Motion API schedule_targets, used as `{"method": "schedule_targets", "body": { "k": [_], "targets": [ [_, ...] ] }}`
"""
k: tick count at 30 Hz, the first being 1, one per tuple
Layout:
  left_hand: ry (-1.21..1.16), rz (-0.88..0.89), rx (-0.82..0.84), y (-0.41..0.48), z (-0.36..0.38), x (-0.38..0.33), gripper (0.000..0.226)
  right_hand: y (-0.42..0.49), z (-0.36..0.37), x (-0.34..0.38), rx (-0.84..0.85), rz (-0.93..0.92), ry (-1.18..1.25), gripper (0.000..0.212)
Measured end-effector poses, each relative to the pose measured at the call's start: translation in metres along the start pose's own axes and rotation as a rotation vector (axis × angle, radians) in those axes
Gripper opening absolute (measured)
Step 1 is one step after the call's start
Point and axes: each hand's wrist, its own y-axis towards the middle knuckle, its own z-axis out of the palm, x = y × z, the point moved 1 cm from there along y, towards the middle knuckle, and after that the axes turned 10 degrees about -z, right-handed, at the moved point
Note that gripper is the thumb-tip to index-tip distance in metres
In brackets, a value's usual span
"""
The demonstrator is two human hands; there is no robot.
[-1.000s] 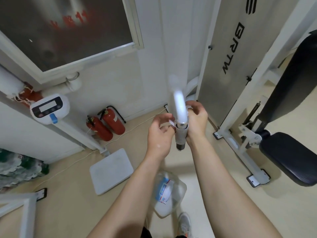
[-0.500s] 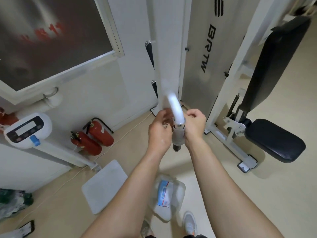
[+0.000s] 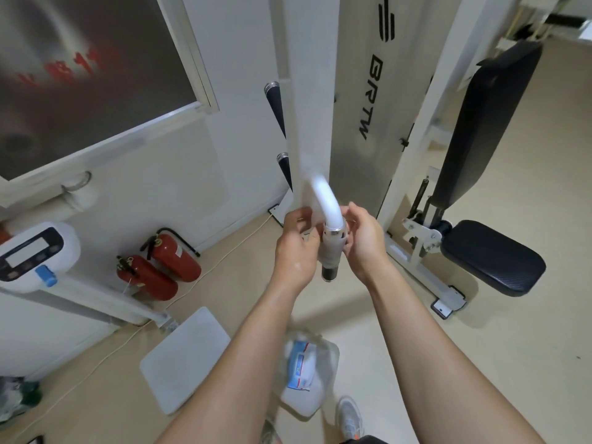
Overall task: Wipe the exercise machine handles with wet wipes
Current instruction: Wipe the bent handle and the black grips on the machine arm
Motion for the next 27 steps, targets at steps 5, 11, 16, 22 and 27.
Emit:
{"method": "schedule_targets", "body": {
  "k": [5, 11, 16, 22, 27],
  "targets": [
    [-0.14, -0.025, 0.055, 0.001, -0.02, -0.003, 0.031, -0.01, -0.002, -0.008, 0.149, -0.038, 0.128, 0.041],
    [-0.215, 0.003, 0.022, -0.025, -0.043, -0.001, 0.029, -0.022, 0.0, -0.015, 0.215, -0.069, 0.196, 0.037],
    [-0.252, -0.008, -0.051, -0.058, -0.029, 0.018, 0.028, -0.033, -0.001, -0.024, 0.207, -0.099, 0.196, 0.046],
    [-0.313, -0.031, -0.046, -0.065, -0.006, 0.009, 0.019, -0.046, -0.012, -0.033, 0.278, -0.119, 0.152, 0.061],
    [-0.18, -0.028, 0.119, -0.063, -0.012, 0.0, 0.039, -0.045, -0.025, -0.026, 0.427, -0.191, -0.043, 0.068]
  ]
}}
